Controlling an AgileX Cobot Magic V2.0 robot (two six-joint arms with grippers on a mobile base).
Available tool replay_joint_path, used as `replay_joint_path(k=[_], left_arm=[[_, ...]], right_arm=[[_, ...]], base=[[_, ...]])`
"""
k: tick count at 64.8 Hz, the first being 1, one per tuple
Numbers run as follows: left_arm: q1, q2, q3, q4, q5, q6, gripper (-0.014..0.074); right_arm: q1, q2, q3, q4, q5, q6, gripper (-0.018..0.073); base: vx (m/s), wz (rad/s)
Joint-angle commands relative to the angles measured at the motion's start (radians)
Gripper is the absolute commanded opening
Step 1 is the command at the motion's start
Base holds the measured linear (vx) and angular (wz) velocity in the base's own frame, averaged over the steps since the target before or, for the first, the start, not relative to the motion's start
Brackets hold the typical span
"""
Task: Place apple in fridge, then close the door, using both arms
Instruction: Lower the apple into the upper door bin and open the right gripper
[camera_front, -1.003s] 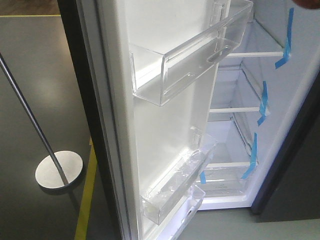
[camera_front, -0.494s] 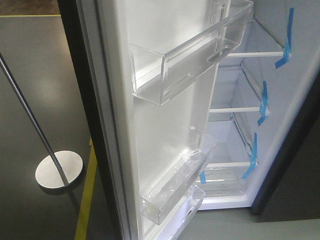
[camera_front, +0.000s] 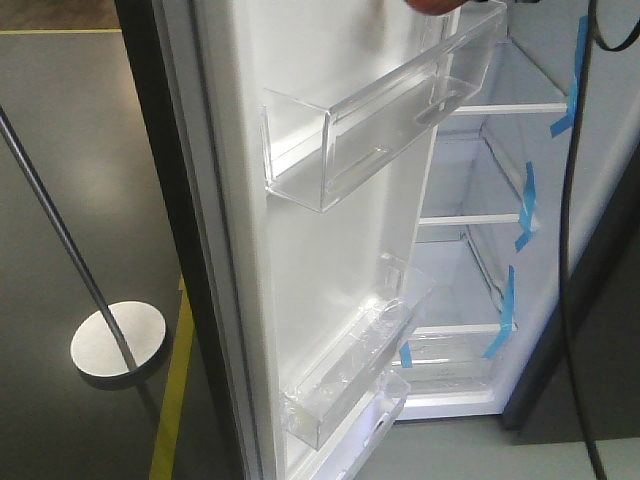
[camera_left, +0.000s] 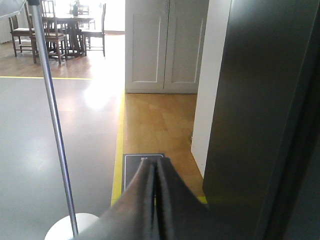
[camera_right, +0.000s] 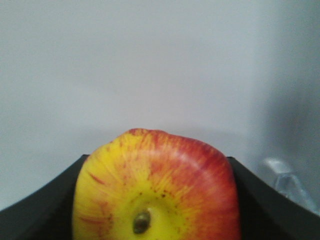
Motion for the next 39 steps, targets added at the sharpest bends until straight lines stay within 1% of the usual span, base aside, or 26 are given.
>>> replay_joint_path(k=[1,6,13,20,24,30,35,39], left_arm=[[-0.004,-0.014,-0.017,0.000,-0.076,-0.009,-0.0006],[-0.004,-0.014,-0.017,0.000,-0.076,-0.009,-0.0006],[-0.004,-0.014,-0.017,0.000,-0.076,-0.009,-0.0006],[-0.004,-0.014,-0.017,0.000,-0.076,-0.009,-0.0006],[-0.004,-0.014,-0.017,0.000,-0.076,-0.009,-0.0006],[-0.004,-0.014,-0.017,0.000,-0.076,-0.009,-0.0006],[-0.004,-0.014,-0.017,0.000,-0.076,-0.009,-0.0006],[-0.004,-0.014,-0.017,-0.002,-0.082,-0.011,-0.0006]], right_arm=[[0.003,-0.043,-0.035,0.019,-0.053,0.016,0.0270],[0.003,-0.043,-0.035,0.016,-0.082,0.042,0.0383],[0.003,-0.043,-0.035,0.015,-0.100,0.044,0.0526],[0.003,-0.043,-0.035,0.015,-0.104,0.049,0.0612],[0.003,-0.043,-0.035,0.015,-0.106,0.063,0.0627],[0.001,-0.044,-0.035,0.015,-0.105,0.065,0.0618],[0.000,-0.056,-0.035,0.019,-0.106,0.069,0.0593],[0.000,-0.076,-0.035,0.020,-0.107,0.069,0.0552]], base=[[0.00,0.00],[0.00,0.00],[0.00,0.00],[0.00,0.00],[0.00,0.00],[0.00,0.00],[0.00,0.00],[0.00,0.00]])
